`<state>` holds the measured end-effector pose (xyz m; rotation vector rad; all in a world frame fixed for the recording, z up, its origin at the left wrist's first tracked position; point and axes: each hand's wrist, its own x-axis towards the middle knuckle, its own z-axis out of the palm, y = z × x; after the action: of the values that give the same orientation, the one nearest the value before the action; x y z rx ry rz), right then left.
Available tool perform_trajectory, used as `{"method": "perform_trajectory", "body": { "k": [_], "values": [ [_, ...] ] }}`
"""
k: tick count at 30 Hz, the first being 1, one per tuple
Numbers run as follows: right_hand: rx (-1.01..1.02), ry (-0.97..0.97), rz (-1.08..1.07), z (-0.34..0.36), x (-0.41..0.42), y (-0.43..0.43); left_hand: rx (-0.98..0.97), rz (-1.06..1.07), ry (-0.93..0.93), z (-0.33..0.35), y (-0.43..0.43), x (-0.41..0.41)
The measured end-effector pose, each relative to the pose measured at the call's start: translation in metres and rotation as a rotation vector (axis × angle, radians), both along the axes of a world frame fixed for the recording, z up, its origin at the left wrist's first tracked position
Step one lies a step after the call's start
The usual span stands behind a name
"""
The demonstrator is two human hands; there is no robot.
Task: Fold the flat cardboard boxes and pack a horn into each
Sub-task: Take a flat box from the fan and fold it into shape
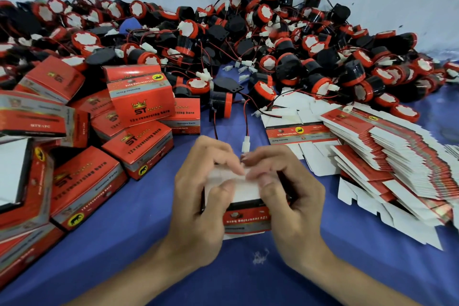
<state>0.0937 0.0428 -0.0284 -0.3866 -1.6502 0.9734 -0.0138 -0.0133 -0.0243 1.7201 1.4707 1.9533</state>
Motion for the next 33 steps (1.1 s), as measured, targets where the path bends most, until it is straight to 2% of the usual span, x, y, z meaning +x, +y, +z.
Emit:
{"method": "perform_trajectory", "body": {
  "k": [5,18,25,29,31,33],
  "values": [
    [0.007,0.013,-0.007,-0.003,0.000,0.000,0.087,0.037,0.040,-0.007,0.000,-0.001],
    [-0.031,0.043,0.030,-0.006,0.000,0.006,0.055,0.109,0.087,-0.007,-0.002,0.000],
    [0.028,-0.024,-0.034,-0.009,-0.001,0.007,0.068,0.163,0.066,-0.009,0.001,-0.004],
    [-0.051,-0.028,0.087,-0.013,0.002,0.005,0.105,0.174,-0.088,-0.004,0.006,-0.011],
    [-0.010,-0.038,0.129,-0.013,0.004,0.006,0.097,0.163,-0.074,-0.003,0.008,-0.012],
    [0.056,-0.074,0.155,-0.011,0.005,0.009,0.022,0.103,0.022,-0.003,0.009,-0.015]
  ]
}}
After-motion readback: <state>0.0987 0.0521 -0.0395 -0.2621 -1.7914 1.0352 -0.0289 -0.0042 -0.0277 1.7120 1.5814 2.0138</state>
